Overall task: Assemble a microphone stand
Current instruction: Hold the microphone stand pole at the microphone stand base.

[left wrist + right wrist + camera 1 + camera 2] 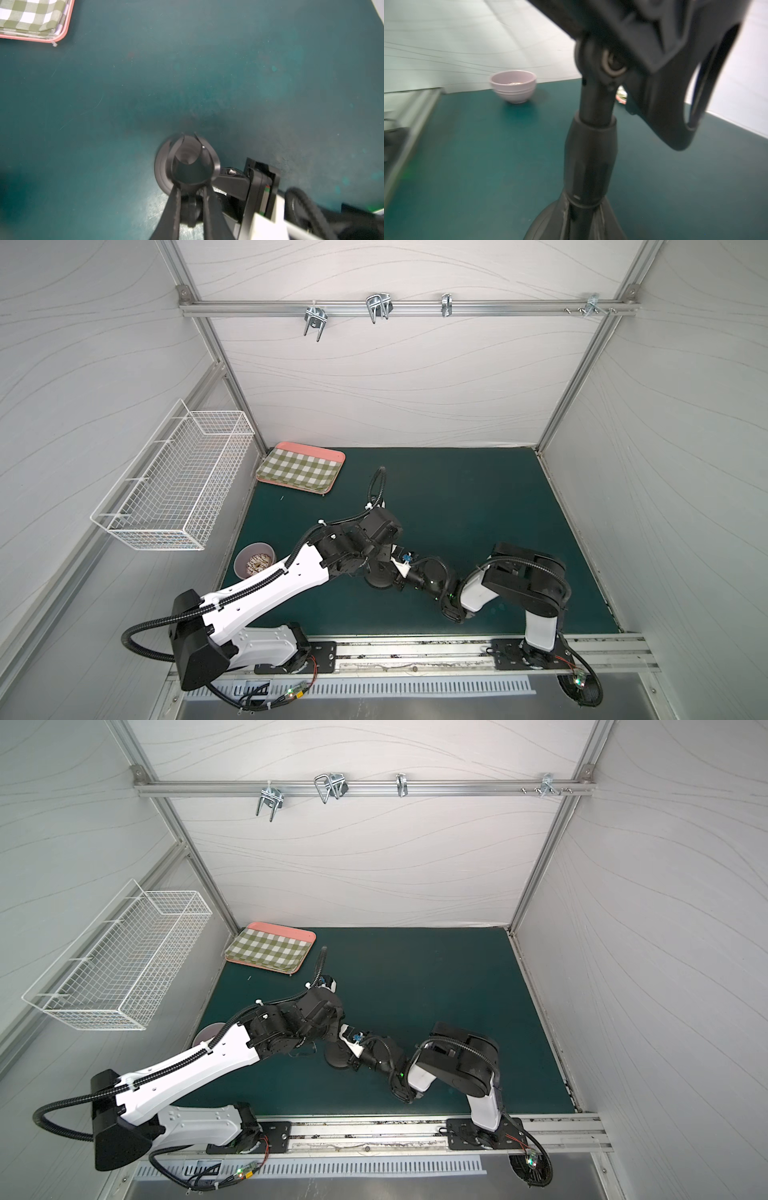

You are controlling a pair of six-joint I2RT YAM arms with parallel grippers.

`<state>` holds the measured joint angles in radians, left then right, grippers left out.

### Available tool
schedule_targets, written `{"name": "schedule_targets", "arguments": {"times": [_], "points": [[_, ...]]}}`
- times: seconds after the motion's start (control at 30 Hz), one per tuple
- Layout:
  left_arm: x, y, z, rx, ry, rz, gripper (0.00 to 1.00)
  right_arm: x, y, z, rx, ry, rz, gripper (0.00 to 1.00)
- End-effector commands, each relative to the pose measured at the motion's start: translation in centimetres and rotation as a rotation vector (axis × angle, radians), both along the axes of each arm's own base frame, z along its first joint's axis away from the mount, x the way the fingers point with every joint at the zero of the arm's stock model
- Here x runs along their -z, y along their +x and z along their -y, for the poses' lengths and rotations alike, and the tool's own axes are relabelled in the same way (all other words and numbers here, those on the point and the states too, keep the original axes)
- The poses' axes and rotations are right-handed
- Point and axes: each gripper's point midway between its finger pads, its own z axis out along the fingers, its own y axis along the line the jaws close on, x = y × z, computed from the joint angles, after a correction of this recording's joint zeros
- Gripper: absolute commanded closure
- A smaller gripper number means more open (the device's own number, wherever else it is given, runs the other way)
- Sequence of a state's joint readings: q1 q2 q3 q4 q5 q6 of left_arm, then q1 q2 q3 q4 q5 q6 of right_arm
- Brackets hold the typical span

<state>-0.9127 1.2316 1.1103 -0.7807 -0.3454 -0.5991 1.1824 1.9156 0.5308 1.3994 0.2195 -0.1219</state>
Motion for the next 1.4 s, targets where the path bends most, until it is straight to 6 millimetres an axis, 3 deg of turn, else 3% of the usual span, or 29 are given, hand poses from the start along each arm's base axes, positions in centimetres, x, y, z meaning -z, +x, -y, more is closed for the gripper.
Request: {"name": "schedule_targets", "arguments": {"times": [0.0,0.1,0.2,0.37,0.47,0.67,0.9,1.1,1.37], "points": [[-0.1,0.2,1.7,0.009,-0.065,0.000,0.91,0.5,2.4,0.8,0.248,-0.087,0.113,0.89],[-0.1,0.3,1.6,0.006,-0.066,0.004,0.91,0.4,2.4,0.4,0.277,-0.080,0.115,0.86],[0.0,0.4,1.7,0.006,-0.066,0.010,0.91,0.4,1.6,-0.1,0.219,-0.063,0.096,0.72],[0.2,0.5,1.8,0.009,-0.066,0.014,0.90,0.7,-0.9,0.3,-0.097,-0.017,-0.029,0.48],[0.1,0.6,1.9,0.011,-0.065,0.017,0.90,0.6,-0.9,1.5,-0.254,0.007,-0.096,0.44],[0.1,0.8,2.0,0.013,-0.060,0.016,0.90,0.2,0.6,3.2,-0.525,0.076,-0.260,0.48],[0.0,0.8,2.3,0.021,-0.058,0.007,0.89,-0.4,0.6,2.5,-0.696,0.098,-0.317,0.53],[-0.1,1.2,2.2,0.006,-0.070,-0.018,0.88,0.0,0.5,2.3,-0.716,0.090,-0.322,0.57],[0.2,1.6,2.5,0.014,-0.061,-0.036,0.87,1.1,1.9,2.0,-0.609,0.085,-0.298,0.75]]}}
